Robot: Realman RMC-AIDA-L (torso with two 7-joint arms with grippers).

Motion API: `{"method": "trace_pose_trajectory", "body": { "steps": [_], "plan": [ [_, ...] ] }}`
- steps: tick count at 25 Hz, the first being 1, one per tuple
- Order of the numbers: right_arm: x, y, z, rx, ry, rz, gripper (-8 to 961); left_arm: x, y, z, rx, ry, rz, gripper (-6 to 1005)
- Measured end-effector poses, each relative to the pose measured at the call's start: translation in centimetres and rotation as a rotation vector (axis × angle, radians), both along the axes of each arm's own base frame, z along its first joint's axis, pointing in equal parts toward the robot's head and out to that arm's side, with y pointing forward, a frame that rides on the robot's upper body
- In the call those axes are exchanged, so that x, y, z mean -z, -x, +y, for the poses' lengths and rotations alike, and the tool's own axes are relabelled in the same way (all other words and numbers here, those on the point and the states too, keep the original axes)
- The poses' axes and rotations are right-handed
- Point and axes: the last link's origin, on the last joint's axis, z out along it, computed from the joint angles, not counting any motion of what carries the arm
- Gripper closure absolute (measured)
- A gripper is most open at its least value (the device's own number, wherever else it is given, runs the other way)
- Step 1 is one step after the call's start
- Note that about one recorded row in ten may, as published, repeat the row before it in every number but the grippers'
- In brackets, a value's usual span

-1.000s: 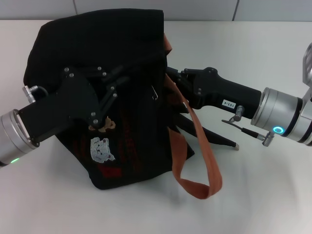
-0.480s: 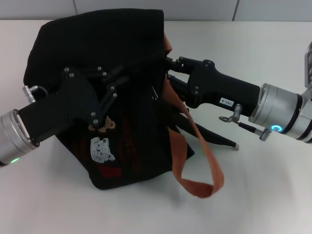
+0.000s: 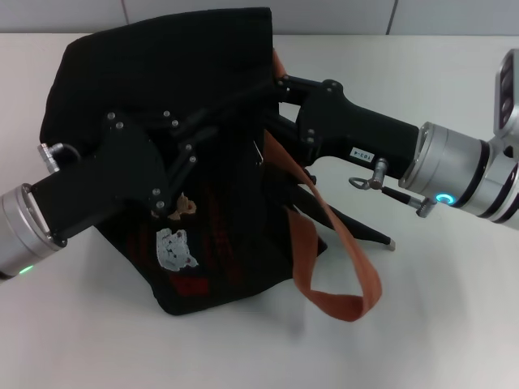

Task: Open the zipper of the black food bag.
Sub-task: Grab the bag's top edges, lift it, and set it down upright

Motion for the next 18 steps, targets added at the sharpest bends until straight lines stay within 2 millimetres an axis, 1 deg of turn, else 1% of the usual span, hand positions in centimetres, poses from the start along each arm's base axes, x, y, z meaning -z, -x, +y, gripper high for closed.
{"method": "trace_pose_trajectory", "body": {
  "steps": [8,15,18],
  "plan": [
    [0.21,0.63,0.26,-0.023,0.008,-0.014,557,-0.08,0.11,-0.16,0.002,-0.011,-0.006,911],
    [0.34,0.63,0.17,-0.029,0.014,-0.021,562,-0.18,0.21,-0.21,0.001,-0.018,-0.005,911],
    [0.37,0.46,0.08,-0.024,0.015,-0.023,635,-0.19,0.24,-0.24,0.001,-0.024,-0.005,911]
  ]
}}
